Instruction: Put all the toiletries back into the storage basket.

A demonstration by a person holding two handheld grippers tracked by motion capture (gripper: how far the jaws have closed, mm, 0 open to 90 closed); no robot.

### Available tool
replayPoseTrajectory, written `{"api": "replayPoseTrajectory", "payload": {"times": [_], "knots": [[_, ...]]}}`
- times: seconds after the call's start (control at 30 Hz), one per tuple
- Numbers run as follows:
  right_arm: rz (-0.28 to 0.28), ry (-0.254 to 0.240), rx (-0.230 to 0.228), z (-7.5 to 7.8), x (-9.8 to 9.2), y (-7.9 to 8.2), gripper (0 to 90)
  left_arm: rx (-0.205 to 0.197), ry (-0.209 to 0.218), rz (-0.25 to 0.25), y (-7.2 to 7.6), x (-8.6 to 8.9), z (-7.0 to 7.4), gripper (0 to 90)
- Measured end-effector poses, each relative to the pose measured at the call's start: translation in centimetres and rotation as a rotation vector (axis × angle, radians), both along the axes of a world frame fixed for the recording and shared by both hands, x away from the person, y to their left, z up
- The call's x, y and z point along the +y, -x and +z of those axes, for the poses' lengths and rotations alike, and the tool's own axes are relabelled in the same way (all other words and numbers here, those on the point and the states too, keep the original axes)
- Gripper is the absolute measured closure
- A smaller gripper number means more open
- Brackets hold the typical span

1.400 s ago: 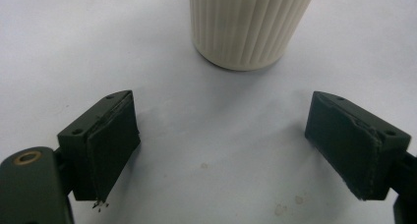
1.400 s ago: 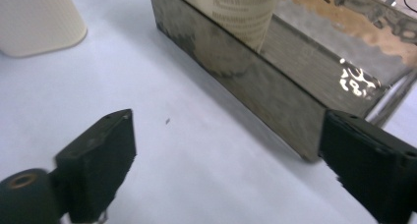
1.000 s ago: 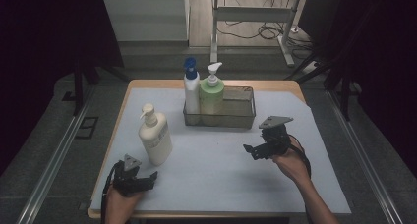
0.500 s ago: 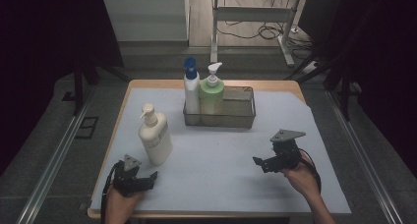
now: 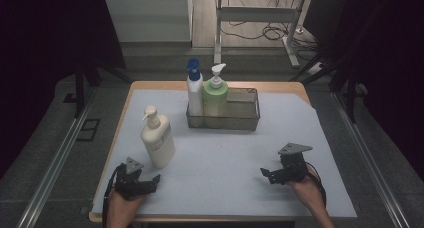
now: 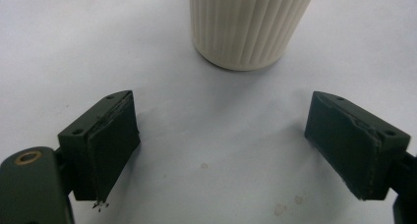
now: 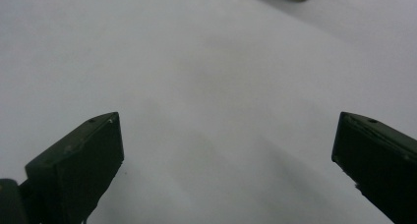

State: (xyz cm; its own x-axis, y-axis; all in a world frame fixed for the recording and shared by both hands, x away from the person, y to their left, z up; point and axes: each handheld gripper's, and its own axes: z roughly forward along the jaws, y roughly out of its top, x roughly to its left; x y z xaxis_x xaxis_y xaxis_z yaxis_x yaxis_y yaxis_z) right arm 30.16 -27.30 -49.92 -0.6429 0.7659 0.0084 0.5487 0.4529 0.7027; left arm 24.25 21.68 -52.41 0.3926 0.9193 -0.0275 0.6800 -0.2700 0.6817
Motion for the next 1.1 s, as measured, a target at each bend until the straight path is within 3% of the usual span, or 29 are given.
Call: {"api": "replayPoseTrajectory", "payload": {"times": [0.27,0.53,0.77,1.1], "knots": [[-0.011,0.021,0.022,-1.9,-0.3,0.1,0.0,-0.003,-0.004,-0.005,0.0,0.0,0.1,13.7],[-0.013,0.018,0.014,-2.3,-0.5,0.1,0.0,-0.011,0.008,-0.018,0.2,0.1,0.5,24.5],[-0.014,0.017,0.011,-2.3,-0.5,0.2,0.0,-0.011,0.051,-0.012,0.5,1.4,1.2,43.3],[-0.014,0.016,0.010,-2.3,-0.5,0.2,0.0,0.004,0.050,0.002,-0.5,2.0,1.8,79.0]]}}
